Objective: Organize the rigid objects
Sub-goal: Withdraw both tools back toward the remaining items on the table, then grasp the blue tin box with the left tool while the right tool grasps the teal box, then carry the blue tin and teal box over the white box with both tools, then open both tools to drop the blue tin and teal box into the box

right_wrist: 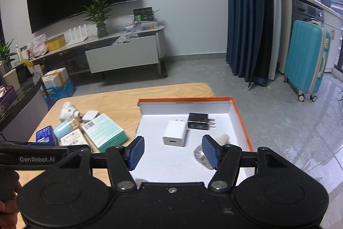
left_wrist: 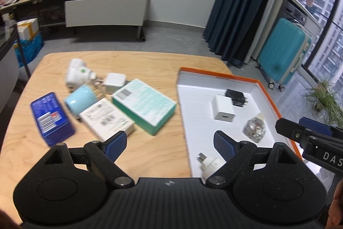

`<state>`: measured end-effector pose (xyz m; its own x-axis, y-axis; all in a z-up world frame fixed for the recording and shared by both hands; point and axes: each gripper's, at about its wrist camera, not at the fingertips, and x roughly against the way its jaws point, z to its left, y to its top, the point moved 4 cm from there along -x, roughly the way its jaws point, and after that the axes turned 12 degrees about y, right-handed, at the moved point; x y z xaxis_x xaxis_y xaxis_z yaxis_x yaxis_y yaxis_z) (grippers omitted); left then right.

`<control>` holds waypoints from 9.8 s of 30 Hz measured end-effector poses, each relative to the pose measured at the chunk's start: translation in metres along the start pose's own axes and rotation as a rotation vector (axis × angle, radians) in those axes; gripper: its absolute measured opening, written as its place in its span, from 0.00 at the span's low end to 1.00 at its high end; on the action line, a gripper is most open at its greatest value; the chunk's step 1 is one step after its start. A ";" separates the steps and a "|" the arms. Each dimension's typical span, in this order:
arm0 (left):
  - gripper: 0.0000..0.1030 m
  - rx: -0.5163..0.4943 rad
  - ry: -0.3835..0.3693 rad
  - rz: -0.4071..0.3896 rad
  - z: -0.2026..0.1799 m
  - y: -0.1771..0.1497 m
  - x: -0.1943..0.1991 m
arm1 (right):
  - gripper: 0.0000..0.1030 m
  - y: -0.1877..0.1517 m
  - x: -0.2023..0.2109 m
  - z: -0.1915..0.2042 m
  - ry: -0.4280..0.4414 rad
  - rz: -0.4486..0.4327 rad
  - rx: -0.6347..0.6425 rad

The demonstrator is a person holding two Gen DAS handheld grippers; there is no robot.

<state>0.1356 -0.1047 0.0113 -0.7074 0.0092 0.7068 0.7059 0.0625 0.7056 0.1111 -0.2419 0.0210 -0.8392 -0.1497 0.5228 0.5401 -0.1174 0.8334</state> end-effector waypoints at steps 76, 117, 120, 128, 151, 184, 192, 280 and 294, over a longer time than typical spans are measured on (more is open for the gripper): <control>0.61 0.127 0.335 0.033 0.171 0.011 -0.081 | 0.86 0.011 -0.162 0.080 0.269 0.271 0.320; 0.61 0.123 0.199 -0.050 0.126 -0.001 -0.012 | 0.82 -0.003 -0.092 0.111 0.197 0.154 0.083; 0.61 0.119 0.188 -0.061 0.122 -0.003 -0.004 | 0.82 -0.008 -0.079 0.108 0.192 0.148 0.077; 0.61 0.098 0.172 -0.087 0.109 -0.011 0.015 | 0.82 -0.017 -0.048 0.104 0.175 0.113 0.070; 0.61 0.064 0.146 -0.137 0.088 -0.044 0.059 | 0.82 -0.034 0.024 0.084 0.149 0.014 0.059; 0.61 -0.006 0.081 -0.166 0.055 -0.045 0.068 | 0.82 -0.039 0.052 0.054 0.093 -0.046 0.023; 0.61 -0.031 0.046 -0.162 0.041 -0.042 0.064 | 0.82 -0.040 0.056 0.043 0.061 -0.055 0.008; 0.61 -0.200 -0.159 0.015 -0.074 -0.006 -0.031 | 0.82 0.024 -0.057 -0.086 -0.056 0.080 -0.060; 0.70 -0.221 -0.234 0.052 -0.087 -0.010 -0.036 | 0.86 0.032 -0.015 -0.102 -0.081 -0.055 -0.099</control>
<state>0.1571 -0.1930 -0.0166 -0.6418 0.2372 0.7293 0.7142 -0.1615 0.6810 0.1473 -0.3435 0.0220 -0.8681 -0.0614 0.4927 0.4932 -0.2200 0.8416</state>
